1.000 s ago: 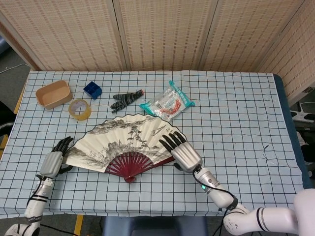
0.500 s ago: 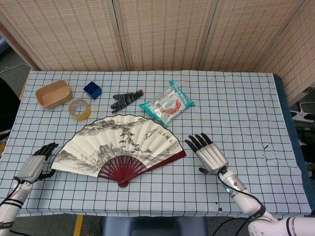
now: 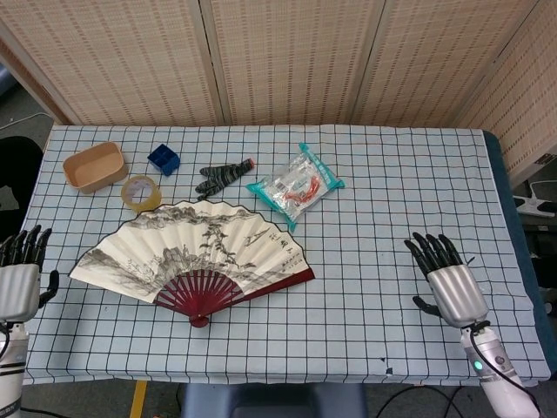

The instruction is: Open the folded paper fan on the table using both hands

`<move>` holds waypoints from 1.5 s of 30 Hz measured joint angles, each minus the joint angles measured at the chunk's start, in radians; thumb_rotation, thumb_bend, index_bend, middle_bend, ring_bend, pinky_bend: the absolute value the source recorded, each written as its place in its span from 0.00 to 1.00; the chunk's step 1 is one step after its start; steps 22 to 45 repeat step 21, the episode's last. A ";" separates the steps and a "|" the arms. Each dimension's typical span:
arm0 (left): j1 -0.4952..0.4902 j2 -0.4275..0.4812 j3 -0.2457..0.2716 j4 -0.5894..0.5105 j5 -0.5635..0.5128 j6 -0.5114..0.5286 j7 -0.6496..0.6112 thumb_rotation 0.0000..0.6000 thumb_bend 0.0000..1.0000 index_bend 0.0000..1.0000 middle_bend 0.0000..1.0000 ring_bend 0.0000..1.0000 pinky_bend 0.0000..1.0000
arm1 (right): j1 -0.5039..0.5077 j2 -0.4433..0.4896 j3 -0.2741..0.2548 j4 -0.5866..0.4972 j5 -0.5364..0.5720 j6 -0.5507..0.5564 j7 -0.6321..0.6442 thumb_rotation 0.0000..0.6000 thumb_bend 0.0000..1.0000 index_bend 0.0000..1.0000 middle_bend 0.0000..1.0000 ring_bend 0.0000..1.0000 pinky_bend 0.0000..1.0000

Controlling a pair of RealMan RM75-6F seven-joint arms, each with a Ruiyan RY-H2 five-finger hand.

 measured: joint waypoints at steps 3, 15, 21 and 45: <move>0.016 0.080 0.033 -0.123 0.003 -0.041 0.060 1.00 0.46 0.00 0.00 0.00 0.06 | -0.039 0.001 -0.017 0.053 -0.026 0.013 0.054 1.00 0.08 0.00 0.00 0.00 0.00; 0.067 0.143 0.071 -0.181 0.132 -0.005 -0.047 1.00 0.46 0.00 0.00 0.00 0.06 | -0.156 -0.036 0.016 0.159 -0.063 0.133 0.107 1.00 0.08 0.00 0.00 0.00 0.00; 0.081 0.089 0.100 -0.083 0.303 0.067 -0.320 1.00 0.46 0.00 0.00 0.00 0.08 | -0.196 -0.042 0.037 0.164 -0.093 0.164 0.097 1.00 0.08 0.00 0.00 0.00 0.00; 0.081 0.089 0.100 -0.083 0.303 0.067 -0.320 1.00 0.46 0.00 0.00 0.00 0.08 | -0.196 -0.042 0.037 0.164 -0.093 0.164 0.097 1.00 0.08 0.00 0.00 0.00 0.00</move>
